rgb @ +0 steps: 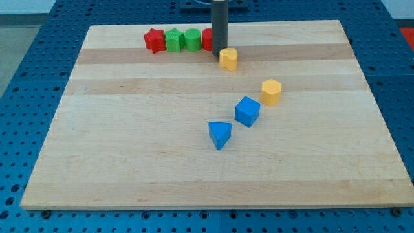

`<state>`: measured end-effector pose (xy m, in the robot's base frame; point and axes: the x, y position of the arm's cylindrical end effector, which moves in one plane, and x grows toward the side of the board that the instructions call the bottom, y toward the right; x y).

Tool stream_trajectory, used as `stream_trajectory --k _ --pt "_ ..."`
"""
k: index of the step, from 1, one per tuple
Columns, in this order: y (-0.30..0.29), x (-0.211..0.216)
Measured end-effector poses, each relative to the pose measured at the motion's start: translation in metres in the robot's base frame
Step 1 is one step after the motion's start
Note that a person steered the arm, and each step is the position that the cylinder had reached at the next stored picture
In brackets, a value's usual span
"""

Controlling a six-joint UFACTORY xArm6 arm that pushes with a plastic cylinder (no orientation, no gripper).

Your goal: Slide the heart to the top left of the cube

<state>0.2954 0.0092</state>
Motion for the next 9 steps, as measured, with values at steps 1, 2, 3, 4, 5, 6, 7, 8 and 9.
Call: stream_trajectory --k 1,2,3,4,5,6,7,8,9 --pt "0.004 0.008" --pt "0.014 0.010" --pt "0.029 0.010" --pt "0.037 0.010" --pt "0.044 0.010" --pt "0.045 0.012" --pt "0.045 0.017" --pt "0.045 0.033" --pt "0.045 0.044"
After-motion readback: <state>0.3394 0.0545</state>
